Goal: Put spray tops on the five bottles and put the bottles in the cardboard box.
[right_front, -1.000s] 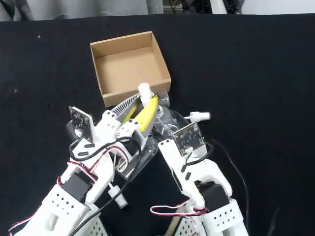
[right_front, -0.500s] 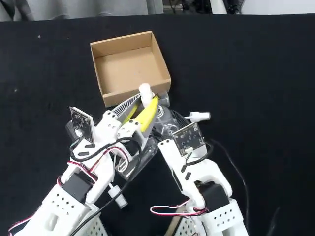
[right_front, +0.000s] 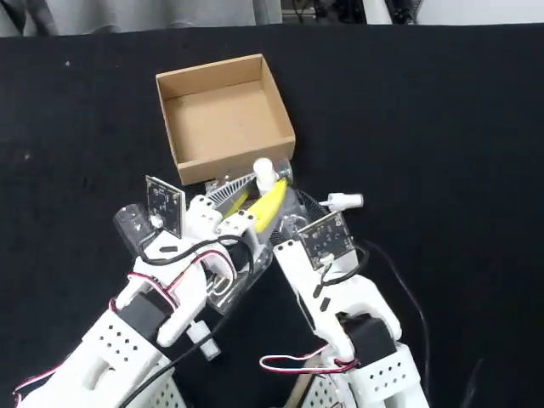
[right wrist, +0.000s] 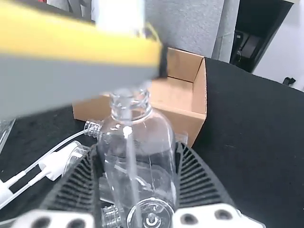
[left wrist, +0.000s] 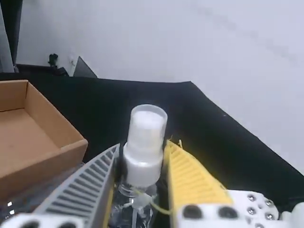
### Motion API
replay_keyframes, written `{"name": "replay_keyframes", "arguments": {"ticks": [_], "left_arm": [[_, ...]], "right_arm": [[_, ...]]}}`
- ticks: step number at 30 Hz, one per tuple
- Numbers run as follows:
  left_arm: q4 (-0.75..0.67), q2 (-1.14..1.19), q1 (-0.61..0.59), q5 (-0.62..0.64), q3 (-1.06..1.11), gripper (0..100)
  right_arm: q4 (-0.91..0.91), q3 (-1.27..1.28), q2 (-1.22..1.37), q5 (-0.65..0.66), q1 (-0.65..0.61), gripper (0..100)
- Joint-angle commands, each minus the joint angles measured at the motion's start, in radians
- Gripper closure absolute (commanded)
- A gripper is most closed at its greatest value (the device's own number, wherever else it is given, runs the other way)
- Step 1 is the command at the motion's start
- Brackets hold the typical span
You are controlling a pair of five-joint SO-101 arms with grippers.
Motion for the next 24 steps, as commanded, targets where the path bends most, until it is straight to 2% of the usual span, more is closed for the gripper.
{"name": "replay_keyframes", "arguments": {"ticks": [1, 9, 17, 24], "left_arm": [[0.006, 0.003, 0.01, 0.002, -0.077, 84], [0.02, 0.003, 0.005, 0.003, -0.094, 83], [0.29, -0.02, -0.041, 0.098, -0.28, 83], [0.29, -0.115, -0.113, 0.16, -0.289, 83]], "right_arm": [[-0.032, -0.007, -0.054, 0.005, -0.009, 98.7], [-0.032, -0.01, -0.054, 0.006, -0.009, 98.7], [-0.032, -0.01, -0.054, 0.008, -0.009, 98.7], [-0.032, -0.008, -0.054, 0.008, -0.011, 98.7]]}}
